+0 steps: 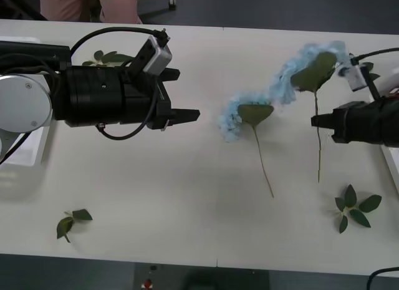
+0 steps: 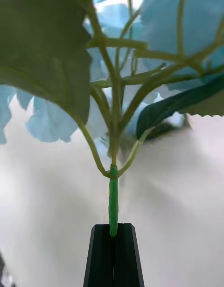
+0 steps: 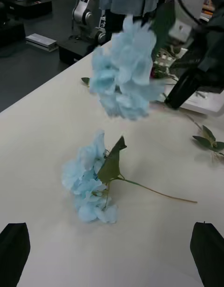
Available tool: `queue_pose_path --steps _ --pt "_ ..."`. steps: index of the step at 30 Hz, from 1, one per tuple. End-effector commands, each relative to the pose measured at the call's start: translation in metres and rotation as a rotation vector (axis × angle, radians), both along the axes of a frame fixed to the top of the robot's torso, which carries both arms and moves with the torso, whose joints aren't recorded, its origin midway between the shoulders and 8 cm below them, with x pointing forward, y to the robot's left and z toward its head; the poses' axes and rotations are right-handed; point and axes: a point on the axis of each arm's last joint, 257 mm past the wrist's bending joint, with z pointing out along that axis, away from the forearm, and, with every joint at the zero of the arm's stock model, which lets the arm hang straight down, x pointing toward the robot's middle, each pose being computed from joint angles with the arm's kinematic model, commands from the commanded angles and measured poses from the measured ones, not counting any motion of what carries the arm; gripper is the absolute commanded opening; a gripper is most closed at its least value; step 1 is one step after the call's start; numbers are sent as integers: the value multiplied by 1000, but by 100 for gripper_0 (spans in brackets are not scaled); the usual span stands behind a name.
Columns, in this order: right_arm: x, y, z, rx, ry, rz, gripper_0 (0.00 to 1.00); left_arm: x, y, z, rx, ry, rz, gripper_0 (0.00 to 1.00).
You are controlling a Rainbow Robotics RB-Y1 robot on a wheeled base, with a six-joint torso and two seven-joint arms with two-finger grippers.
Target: Put the red flowers into the right box and the blue flowers into the left box
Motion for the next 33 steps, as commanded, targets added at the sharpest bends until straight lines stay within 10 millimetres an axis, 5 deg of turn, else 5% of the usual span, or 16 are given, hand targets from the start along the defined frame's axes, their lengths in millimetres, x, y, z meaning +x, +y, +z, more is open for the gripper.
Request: queue_pose_path --steps 1,6,10,18,19,21,27,33 --pt "-14 29 46 83 -116 133 0 1 -6 27 -5 -75 -24 100" --pt "-42 69 106 288 -179 296 0 1 -6 27 -5 -75 -24 100" --pt "-59 90 134 414 -140 375 0 1 -6 27 -5 -75 -24 100" --pt "-59 125 162 484 -101 426 0 1 -6 27 -5 -75 -24 100" --pt "-56 131 167 496 -99 425 0 -10 -10 -16 -18 35 -23 100" --pt "-52 141 175 516 -97 424 0 -14 -15 -17 -36 44 -29 100" --pt "-37 168 186 548 -96 421 0 -34 -33 16 -233 157 -78 100" --pt "-31 167 184 550 -86 418 0 -59 -41 51 -414 332 -157 100"
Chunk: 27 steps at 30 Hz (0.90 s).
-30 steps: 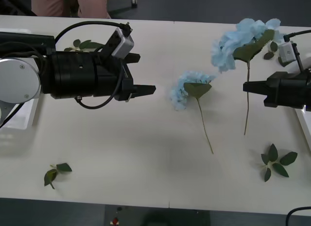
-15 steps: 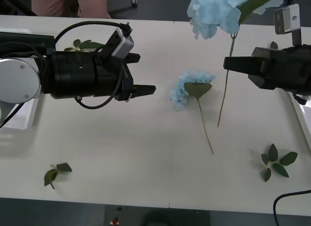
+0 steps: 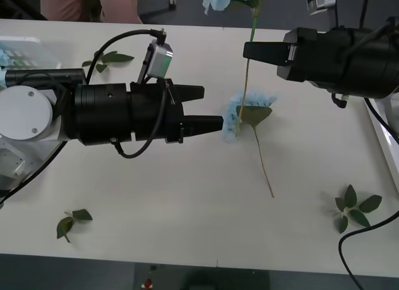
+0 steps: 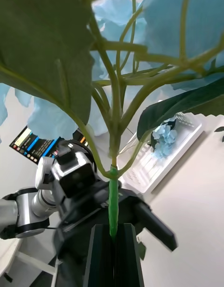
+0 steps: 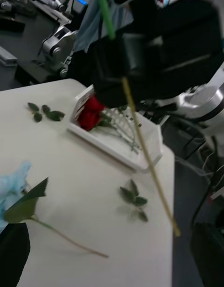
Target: Put the red flowers into the right box and the blue flowers into the left box
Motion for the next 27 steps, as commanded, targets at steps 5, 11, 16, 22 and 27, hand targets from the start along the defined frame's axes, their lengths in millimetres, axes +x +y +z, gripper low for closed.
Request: queue_pose_path --steps 5,11,16,22,27 --pt "2 -6 15 8 -13 -11 0 -10 -7 36 -122 73 -36 100" --pt "2 -6 15 8 -13 -11 0 8 -35 37 -167 86 -5 100" --pt "2 -6 15 8 -13 -11 0 20 -47 35 -184 108 3 96" --pt "2 -6 15 8 -13 -11 0 20 -62 37 -171 101 -13 18" --pt "2 -6 15 8 -13 -11 0 22 -71 38 -179 107 -4 0"
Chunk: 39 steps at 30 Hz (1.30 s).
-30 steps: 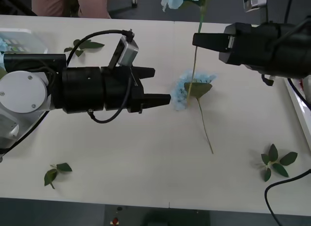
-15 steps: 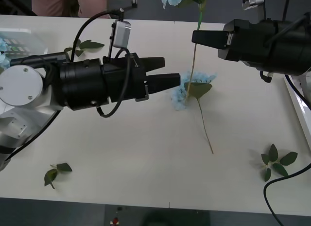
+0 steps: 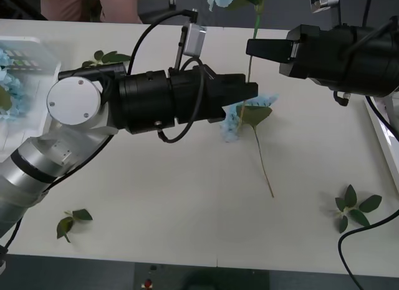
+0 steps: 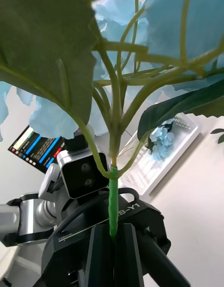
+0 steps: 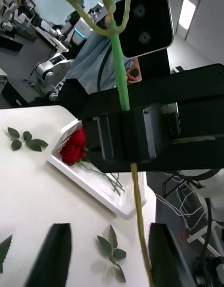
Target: Put the red flowers into the right box and the blue flowers into the left box
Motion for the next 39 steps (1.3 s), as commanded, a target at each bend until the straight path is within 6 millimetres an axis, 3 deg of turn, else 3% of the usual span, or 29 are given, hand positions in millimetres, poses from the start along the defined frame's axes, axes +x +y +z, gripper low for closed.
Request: queue_pose_path --steps 1,15,17,18,20,21,27,30,39 --pt "-2 -1 13 1 -16 2 0 -1 -9 11 -9 14 -10 0" --pt "-2 -1 13 1 -16 2 0 -3 -10 9 -8 21 -13 0" --pt "-2 -1 13 1 -16 2 28 -3 -10 9 -8 21 -13 0" --pt "-2 -1 13 1 -16 2 55 -2 -9 8 -6 23 -11 0" --pt "-2 -1 13 1 -16 2 91 1 -5 9 -2 19 -2 0" --pt "-2 -1 13 1 -16 2 98 1 -4 8 2 20 -2 0" --pt "-2 -1 13 1 -16 2 100 11 16 3 26 28 28 0" --pt "-2 -1 13 1 -16 2 100 19 35 1 42 41 53 0" --pt "-2 -1 13 1 -16 2 100 63 149 -18 93 72 273 0"
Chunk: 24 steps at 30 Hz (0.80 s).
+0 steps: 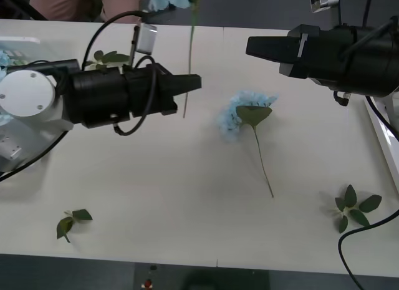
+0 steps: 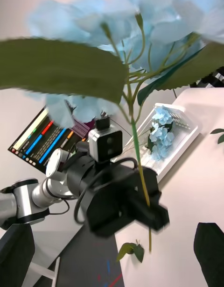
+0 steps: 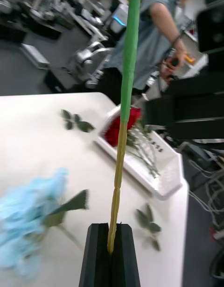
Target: Put the red flowers into the right box and the blue flowers into the left box
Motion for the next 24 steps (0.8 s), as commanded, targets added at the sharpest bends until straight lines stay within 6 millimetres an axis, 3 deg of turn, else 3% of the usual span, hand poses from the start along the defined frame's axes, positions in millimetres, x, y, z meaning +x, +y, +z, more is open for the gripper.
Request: queue_pose_path --steps 1,5,7,8,9,10,12,13,16,17,19,24 --pt "-3 -1 13 1 -16 2 100 21 65 2 0 28 132 0" --pt "-3 -1 13 1 -16 2 100 37 138 -14 58 39 267 0" --pt "-3 -1 13 1 -16 2 100 38 170 -22 92 63 296 0" --pt "-4 0 -1 8 19 5 100 37 193 -29 120 86 314 0" --pt "-4 -3 -6 6 28 -3 100 36 218 -36 152 106 334 0" --pt "-4 -5 -6 6 26 -7 100 35 231 -39 171 116 344 0" --pt "-4 -15 -10 -24 10 -42 100 31 283 -51 222 168 387 0" --pt "-4 -19 -13 -37 11 -53 100 28 292 -52 230 181 391 0" --pt "-3 -39 -37 -115 28 -104 100 13 361 -73 258 274 473 0" --pt "-3 -42 -41 -124 35 -111 100 10 372 -77 259 287 490 0" --pt "-5 -57 -60 -161 73 -134 100 1 411 -85 252 322 561 0" --pt "-3 -90 -103 -266 177 -209 100 -20 471 -107 287 383 675 0"
